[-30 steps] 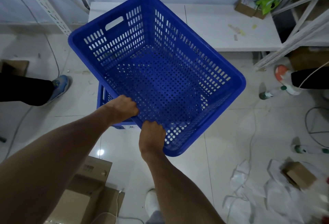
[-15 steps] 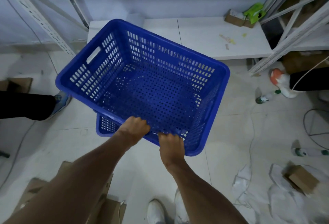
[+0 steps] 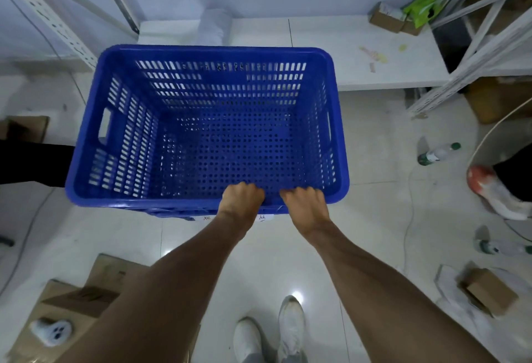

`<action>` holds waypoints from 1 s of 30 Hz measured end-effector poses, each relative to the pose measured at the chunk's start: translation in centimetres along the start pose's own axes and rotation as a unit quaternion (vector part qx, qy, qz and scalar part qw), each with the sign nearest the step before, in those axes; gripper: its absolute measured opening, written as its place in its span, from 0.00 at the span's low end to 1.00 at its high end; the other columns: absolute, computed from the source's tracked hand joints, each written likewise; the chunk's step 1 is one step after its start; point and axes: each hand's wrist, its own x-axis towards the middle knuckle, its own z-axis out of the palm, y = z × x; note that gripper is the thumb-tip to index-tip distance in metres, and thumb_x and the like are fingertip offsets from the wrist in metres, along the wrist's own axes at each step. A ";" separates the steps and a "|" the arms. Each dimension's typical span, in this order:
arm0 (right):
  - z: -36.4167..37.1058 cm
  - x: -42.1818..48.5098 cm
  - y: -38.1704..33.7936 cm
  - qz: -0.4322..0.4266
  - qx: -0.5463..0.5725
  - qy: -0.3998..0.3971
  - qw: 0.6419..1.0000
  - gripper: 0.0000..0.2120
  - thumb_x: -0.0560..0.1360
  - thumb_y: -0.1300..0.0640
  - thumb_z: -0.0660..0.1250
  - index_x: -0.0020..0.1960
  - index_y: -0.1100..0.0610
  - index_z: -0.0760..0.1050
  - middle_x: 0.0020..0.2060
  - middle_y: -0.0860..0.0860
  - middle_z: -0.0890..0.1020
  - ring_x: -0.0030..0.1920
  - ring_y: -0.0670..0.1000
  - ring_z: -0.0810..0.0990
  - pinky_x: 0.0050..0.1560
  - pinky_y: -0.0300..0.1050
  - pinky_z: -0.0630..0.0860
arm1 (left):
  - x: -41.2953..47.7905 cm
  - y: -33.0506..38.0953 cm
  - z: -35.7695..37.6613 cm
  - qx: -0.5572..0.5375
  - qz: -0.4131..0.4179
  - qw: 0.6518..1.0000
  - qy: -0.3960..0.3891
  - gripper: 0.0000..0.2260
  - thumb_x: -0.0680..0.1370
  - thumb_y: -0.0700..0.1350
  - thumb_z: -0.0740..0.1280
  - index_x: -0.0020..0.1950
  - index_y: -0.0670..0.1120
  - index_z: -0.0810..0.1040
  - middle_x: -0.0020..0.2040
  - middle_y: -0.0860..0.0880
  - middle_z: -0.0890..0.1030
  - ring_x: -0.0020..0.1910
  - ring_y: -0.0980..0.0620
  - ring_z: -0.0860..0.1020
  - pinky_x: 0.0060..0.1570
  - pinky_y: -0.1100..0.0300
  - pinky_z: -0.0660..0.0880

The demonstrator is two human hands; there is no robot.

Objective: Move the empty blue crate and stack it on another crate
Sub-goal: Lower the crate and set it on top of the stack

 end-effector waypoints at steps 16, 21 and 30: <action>-1.2 1.7 -0.7 -0.023 0.044 -0.044 0.998 0.13 0.68 0.65 0.74 0.48 0.54 0.76 0.38 0.50 0.81 0.38 0.52 0.80 0.37 0.45 0.72 | -0.4 -4.8 2.9 -0.077 -0.074 0.994 0.025 0.09 0.77 0.36 0.64 0.52 0.47 0.80 0.46 0.48 0.83 0.45 0.45 0.82 0.39 0.54 0.72; -2.1 3.0 -5.3 -0.055 0.054 -0.049 0.996 0.12 0.72 0.67 0.71 0.47 0.53 0.74 0.37 0.50 0.79 0.39 0.53 0.79 0.36 0.46 0.69 | -0.8 -5.1 2.7 -0.089 -0.072 0.993 0.018 0.09 0.77 0.35 0.66 0.52 0.47 0.80 0.47 0.48 0.83 0.47 0.45 0.82 0.42 0.53 0.75; -1.2 3.7 -5.7 -0.086 0.015 -0.035 0.996 0.12 0.72 0.70 0.68 0.44 0.53 0.76 0.28 0.48 0.67 0.33 0.52 0.70 0.35 0.45 0.65 | -2.1 -9.9 5.3 -0.109 -0.058 0.992 0.034 0.10 0.77 0.36 0.65 0.53 0.48 0.79 0.44 0.47 0.83 0.43 0.43 0.82 0.43 0.49 0.80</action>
